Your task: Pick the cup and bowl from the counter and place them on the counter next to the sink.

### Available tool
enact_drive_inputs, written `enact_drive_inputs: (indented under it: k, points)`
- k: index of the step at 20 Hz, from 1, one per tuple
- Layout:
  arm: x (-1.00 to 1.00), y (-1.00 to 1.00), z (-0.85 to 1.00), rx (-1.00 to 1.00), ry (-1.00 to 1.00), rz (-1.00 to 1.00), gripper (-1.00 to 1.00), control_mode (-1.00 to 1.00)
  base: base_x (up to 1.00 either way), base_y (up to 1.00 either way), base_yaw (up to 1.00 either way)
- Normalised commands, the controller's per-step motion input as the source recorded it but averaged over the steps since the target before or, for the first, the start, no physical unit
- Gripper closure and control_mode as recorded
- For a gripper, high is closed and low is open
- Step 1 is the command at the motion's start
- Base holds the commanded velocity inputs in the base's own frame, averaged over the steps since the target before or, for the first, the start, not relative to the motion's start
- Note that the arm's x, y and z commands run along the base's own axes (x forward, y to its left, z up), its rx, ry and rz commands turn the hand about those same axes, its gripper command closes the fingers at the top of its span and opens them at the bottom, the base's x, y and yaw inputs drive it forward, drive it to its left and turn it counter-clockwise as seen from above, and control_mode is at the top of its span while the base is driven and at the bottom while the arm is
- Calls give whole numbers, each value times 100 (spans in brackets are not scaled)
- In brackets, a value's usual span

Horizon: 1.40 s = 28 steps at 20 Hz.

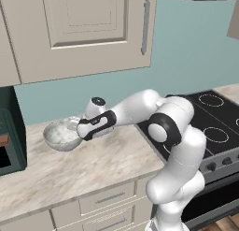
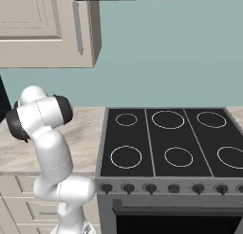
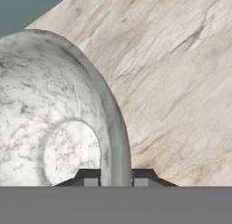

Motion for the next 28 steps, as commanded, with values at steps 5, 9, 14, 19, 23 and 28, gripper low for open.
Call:
enact_drive_inputs:
  k: [5, 9, 14, 19, 23, 28]
  points:
    - [-5, -76, 3, 1, 3, -9, 100, -100, 0, 0, 0]
    - [-19, -88, 11, 2, 2, -12, 100, -100, 0, 0, 0]
    - [-26, -92, 22, 5, 0, -7, 100, -100, 0, 0, 0]
    - [-31, -79, 30, 9, 0, -8, 100, -100, 0, 0, 0]
    - [-33, -56, 43, 2, 0, -10, 100, -100, 0, 0, 0]
    - [-39, -57, 61, 0, 6, -6, 100, -100, 0, 0, 0]
